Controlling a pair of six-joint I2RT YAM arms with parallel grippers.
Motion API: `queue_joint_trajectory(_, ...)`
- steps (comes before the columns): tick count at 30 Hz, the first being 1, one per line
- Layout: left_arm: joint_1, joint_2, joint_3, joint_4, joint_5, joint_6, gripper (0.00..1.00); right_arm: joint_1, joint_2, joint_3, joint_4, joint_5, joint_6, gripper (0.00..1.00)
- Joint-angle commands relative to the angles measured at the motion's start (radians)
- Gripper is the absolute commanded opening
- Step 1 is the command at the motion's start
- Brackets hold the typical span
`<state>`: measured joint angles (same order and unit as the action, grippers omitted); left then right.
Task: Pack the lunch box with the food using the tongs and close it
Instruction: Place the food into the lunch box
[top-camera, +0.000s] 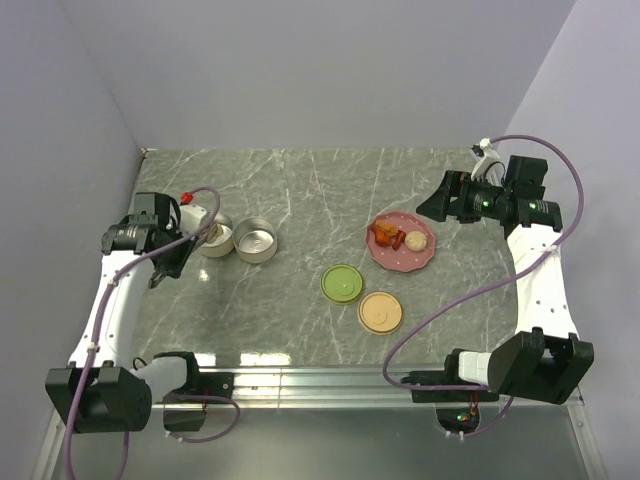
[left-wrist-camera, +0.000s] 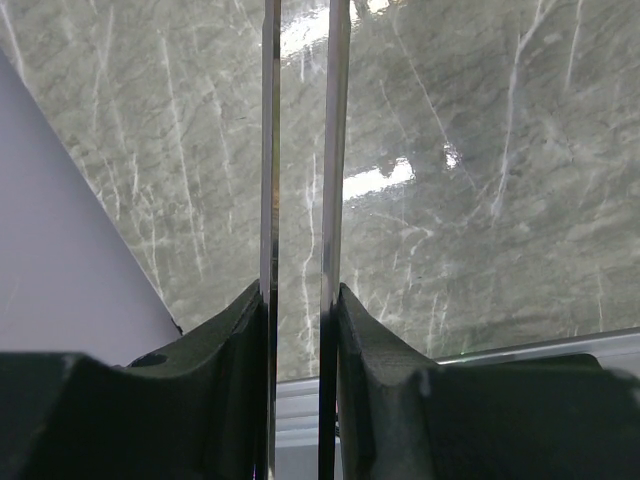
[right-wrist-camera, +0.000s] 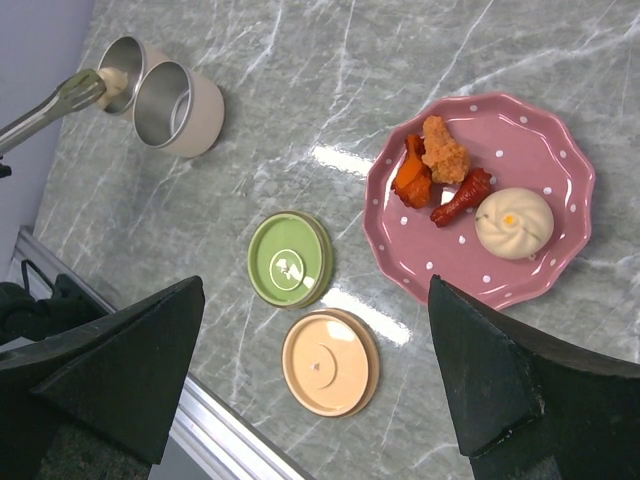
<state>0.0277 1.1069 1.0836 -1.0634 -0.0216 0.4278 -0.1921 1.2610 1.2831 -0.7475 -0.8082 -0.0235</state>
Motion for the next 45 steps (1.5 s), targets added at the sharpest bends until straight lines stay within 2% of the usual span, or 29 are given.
queue_joint_trajectory(1, 0.006, 0.017, 0.041, -0.003, 0.041, 0.017, 0.19, 0.006, 0.006, 0.001, 0.027, 0.006, -0.006, 1.0)
queue_joint_trajectory(9, 0.008, 0.07, 0.041, 0.014, 0.08, -0.007, 0.25, 0.006, -0.012, -0.018, 0.02, 0.017, -0.019, 1.0)
queue_joint_trajectory(18, 0.008, 0.111, 0.021, 0.048, 0.04, -0.023, 0.3, 0.006, -0.015, -0.022, 0.019, 0.024, -0.024, 1.0)
queue_joint_trajectory(20, 0.008, 0.114, 0.021, 0.046, 0.046, -0.023, 0.34, 0.006, -0.017, -0.025, 0.02, 0.027, -0.027, 1.0)
queue_joint_trajectory(21, 0.008, 0.114, 0.021, 0.046, 0.048, -0.024, 0.39, 0.006, -0.017, -0.027, 0.02, 0.026, -0.027, 1.0)
queue_joint_trajectory(25, 0.008, 0.107, 0.024, 0.039, 0.058, -0.024, 0.49, 0.006, -0.015, -0.03, 0.019, 0.026, -0.03, 1.0)
queue_joint_trajectory(28, 0.008, 0.107, 0.038, 0.026, 0.061, -0.026, 0.5, 0.006, -0.012, -0.025, 0.017, 0.024, -0.029, 1.0)
queue_joint_trajectory(34, 0.008, 0.105, 0.104, 0.005, 0.058, -0.034, 0.5, 0.006, -0.011, -0.022, 0.02, 0.018, -0.026, 1.0)
queue_joint_trajectory(40, 0.008, 0.117, 0.24, -0.015, 0.08, -0.044, 0.5, 0.006, -0.012, -0.016, 0.02, 0.02, -0.027, 1.0)
queue_joint_trajectory(45, -0.008, 0.169, 0.383, -0.038, 0.213, -0.034, 0.5, 0.006, -0.003, -0.001, 0.014, 0.021, -0.03, 1.0)
